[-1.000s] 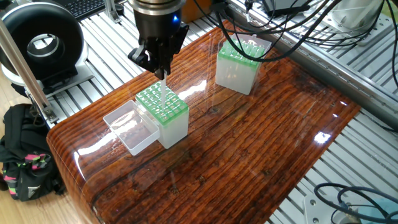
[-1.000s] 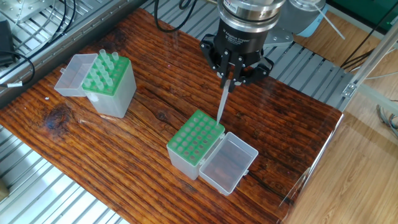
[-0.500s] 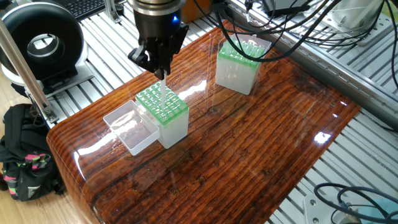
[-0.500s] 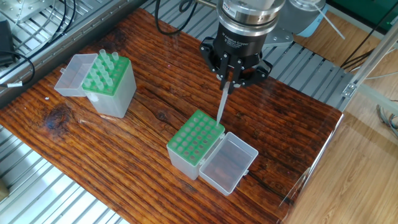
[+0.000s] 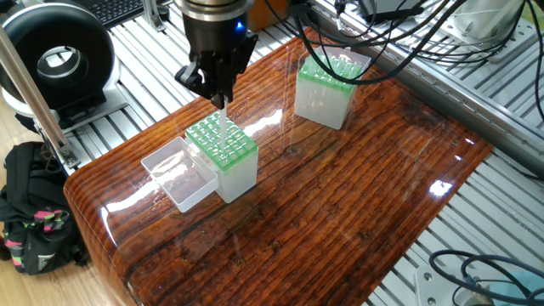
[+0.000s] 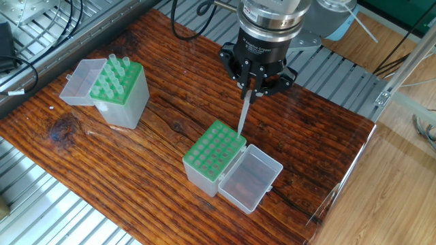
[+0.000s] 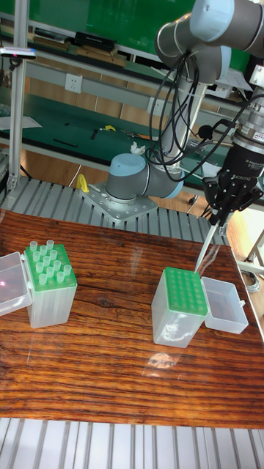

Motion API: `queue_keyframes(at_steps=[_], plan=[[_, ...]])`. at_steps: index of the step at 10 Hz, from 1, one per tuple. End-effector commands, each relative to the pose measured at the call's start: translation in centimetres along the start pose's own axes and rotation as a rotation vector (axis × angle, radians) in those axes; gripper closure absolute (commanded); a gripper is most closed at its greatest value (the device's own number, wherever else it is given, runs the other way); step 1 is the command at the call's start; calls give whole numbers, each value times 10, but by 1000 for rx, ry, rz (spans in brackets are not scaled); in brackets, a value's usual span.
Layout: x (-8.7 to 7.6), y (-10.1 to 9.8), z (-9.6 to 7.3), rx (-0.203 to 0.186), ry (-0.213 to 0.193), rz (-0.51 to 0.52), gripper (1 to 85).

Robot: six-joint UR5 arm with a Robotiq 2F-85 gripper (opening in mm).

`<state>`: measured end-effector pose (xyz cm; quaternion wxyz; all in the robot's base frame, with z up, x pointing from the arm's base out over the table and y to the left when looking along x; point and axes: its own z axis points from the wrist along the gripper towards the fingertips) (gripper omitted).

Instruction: Transfer all large pipette tips from one holder to another

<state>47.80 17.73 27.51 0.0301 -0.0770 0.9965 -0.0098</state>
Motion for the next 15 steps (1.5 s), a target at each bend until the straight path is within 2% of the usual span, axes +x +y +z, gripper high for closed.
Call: queue_keyframes(at_steps=[1, 11, 15], plan=[[2, 1, 1, -12, 5, 1, 847], [-3, 5, 1, -23, -12, 4, 847], [-2, 3, 4, -14, -3, 1, 847]])
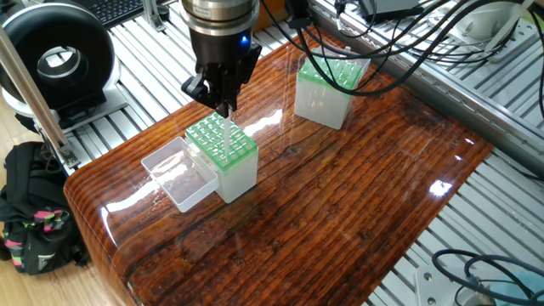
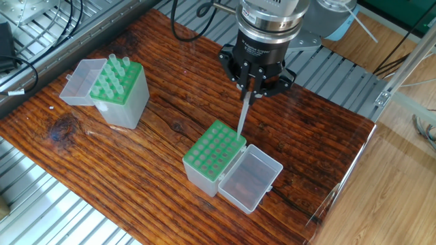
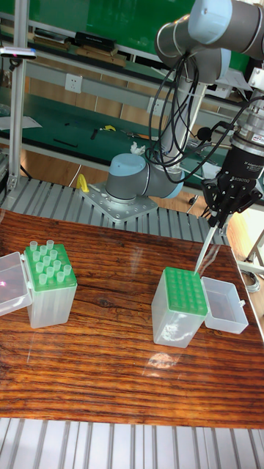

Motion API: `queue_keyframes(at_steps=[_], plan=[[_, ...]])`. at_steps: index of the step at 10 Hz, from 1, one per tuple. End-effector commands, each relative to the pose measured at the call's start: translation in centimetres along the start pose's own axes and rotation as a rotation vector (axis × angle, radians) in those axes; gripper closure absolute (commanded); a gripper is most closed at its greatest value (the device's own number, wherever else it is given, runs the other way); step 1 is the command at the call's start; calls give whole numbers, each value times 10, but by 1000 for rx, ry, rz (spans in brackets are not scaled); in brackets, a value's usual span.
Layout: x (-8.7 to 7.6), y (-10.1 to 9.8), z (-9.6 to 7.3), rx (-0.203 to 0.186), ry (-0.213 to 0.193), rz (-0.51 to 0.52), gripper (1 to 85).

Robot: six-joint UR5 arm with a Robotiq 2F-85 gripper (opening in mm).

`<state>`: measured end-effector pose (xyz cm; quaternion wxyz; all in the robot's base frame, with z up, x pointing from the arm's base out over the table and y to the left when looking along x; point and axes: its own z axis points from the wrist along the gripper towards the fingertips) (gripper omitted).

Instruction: Transfer all large pipette tips from one holder to another

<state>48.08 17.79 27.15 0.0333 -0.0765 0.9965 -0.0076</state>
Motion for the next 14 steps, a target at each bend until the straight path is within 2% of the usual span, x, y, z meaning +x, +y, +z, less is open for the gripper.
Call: queue_keyframes(at_steps=[1, 12, 14], plan=[[1, 3, 0, -12, 5, 0, 847], [-3, 0, 7, -9, 5, -3, 847], [-4, 5, 12, -19, 4, 5, 847]])
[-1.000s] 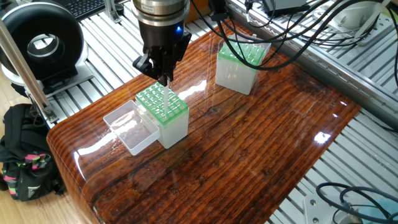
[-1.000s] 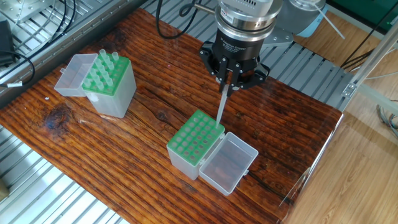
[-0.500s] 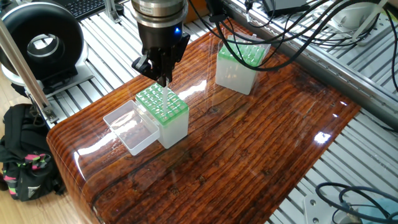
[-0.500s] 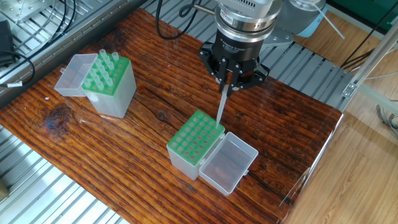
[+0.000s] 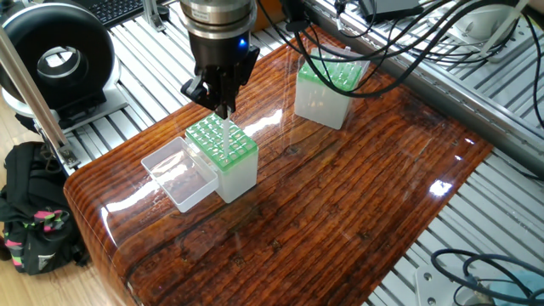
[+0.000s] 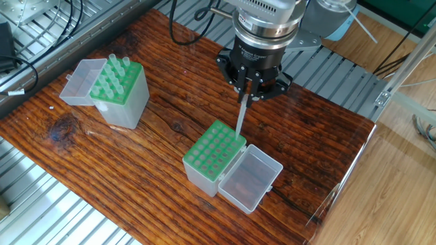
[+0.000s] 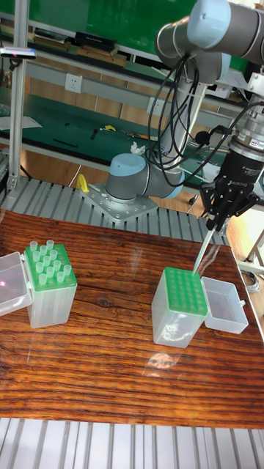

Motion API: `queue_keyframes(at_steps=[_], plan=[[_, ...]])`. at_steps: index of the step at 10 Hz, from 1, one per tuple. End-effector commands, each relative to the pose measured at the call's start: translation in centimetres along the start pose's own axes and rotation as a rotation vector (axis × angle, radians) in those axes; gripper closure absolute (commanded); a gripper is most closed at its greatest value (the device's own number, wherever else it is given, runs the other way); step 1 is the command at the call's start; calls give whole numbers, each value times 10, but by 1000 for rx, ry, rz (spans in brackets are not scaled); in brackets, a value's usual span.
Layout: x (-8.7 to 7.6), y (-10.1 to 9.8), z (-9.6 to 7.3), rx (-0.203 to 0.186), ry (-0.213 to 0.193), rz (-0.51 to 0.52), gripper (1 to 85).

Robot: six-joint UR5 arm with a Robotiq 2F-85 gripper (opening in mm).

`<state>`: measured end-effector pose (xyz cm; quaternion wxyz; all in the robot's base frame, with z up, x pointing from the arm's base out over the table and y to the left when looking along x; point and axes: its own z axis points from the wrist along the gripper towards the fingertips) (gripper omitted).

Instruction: Transfer all large pipette tips from one holder to another

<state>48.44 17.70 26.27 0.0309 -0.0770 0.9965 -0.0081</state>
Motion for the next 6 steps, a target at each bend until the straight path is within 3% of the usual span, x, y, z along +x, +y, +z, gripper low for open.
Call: queue_keyframes(at_steps=[1, 6], plan=[[-2, 9, 6, -23, -2, 10, 847], [2, 11, 10, -26, 16, -6, 847]])
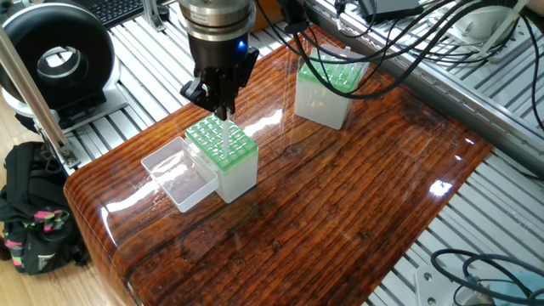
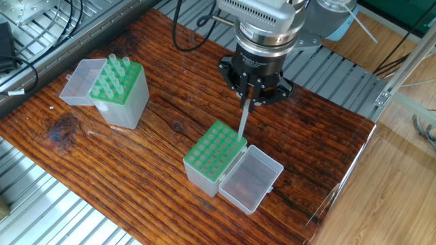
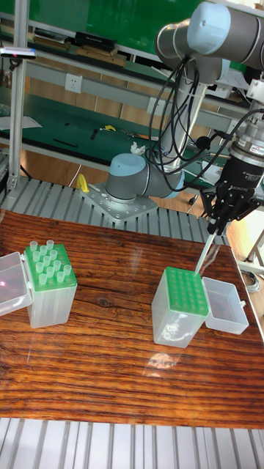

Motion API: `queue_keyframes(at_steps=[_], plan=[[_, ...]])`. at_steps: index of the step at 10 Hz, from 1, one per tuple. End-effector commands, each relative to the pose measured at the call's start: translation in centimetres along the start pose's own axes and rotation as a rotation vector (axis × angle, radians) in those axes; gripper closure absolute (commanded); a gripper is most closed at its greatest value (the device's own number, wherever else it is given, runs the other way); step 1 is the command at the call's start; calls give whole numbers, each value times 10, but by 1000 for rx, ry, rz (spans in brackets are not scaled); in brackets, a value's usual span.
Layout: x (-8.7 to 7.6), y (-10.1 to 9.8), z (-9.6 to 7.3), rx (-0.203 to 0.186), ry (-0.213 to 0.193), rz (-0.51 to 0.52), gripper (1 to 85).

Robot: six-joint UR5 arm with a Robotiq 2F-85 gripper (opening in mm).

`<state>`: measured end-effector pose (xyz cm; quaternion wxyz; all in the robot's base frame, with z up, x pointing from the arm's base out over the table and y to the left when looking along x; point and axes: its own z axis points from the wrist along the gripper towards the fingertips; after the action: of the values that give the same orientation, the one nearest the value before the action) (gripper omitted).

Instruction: Transfer all large pipette tips from one holder to another

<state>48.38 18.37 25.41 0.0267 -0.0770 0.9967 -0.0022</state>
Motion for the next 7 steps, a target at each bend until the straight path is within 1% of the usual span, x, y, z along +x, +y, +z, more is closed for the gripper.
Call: queue_keyframes(at_steps=[1, 5, 7], plan=[[1, 3, 2, -12, 9, -12, 847], [0, 1, 5, -10, 8, -26, 847], [0, 0, 6, -10, 8, -32, 833]])
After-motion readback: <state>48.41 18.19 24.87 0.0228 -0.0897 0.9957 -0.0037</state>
